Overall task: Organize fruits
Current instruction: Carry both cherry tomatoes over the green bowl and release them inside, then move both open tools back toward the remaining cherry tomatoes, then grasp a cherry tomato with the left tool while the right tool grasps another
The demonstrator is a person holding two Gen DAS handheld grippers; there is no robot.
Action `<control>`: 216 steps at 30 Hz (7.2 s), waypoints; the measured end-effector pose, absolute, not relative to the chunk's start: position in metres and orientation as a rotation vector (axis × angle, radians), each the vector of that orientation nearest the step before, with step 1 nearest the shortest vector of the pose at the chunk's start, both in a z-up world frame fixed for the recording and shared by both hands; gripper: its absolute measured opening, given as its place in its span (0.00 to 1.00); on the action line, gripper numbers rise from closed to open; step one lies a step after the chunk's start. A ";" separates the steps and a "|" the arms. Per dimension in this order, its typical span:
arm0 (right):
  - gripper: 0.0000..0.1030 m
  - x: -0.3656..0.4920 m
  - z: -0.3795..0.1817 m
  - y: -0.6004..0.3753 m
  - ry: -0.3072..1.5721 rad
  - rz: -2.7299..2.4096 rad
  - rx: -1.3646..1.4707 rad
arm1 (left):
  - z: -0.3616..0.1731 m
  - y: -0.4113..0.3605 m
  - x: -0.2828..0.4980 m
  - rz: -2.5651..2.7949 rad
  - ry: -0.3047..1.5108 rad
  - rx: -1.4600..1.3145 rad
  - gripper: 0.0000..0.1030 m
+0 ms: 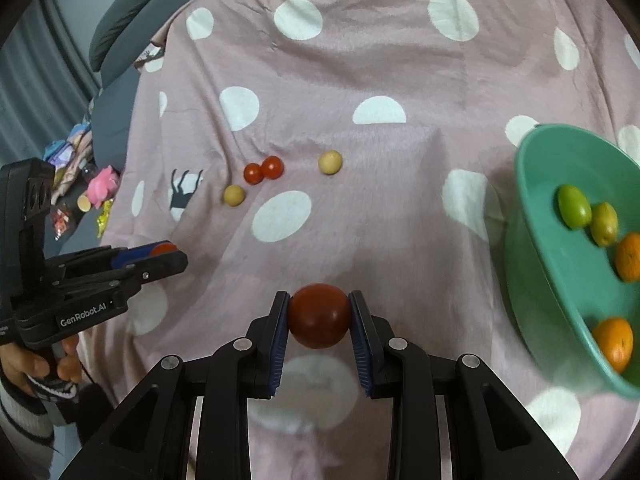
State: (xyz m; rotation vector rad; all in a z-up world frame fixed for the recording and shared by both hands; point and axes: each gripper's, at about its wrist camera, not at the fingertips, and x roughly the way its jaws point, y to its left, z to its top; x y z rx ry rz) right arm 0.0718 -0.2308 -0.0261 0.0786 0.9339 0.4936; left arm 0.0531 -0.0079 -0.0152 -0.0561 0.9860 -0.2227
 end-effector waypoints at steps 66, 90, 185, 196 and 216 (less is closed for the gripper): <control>0.31 0.062 0.005 -0.398 0.745 0.137 0.237 | 0.001 -0.257 0.123 -0.587 0.927 0.201 0.23; 0.41 0.029 0.013 -0.389 0.745 0.128 0.270 | 0.005 -0.206 0.073 -0.489 0.881 0.172 0.72; 0.41 0.213 -0.056 -0.112 0.993 0.626 0.005 | -0.032 0.060 0.202 -0.138 0.906 -0.053 0.27; 0.41 0.238 -0.074 -0.057 0.961 0.570 -0.117 | -0.037 0.085 0.176 -0.115 0.914 -0.122 0.27; 0.28 0.153 -0.011 -0.136 0.891 0.552 -0.015 | -0.006 0.077 0.093 -0.160 0.894 -0.147 0.27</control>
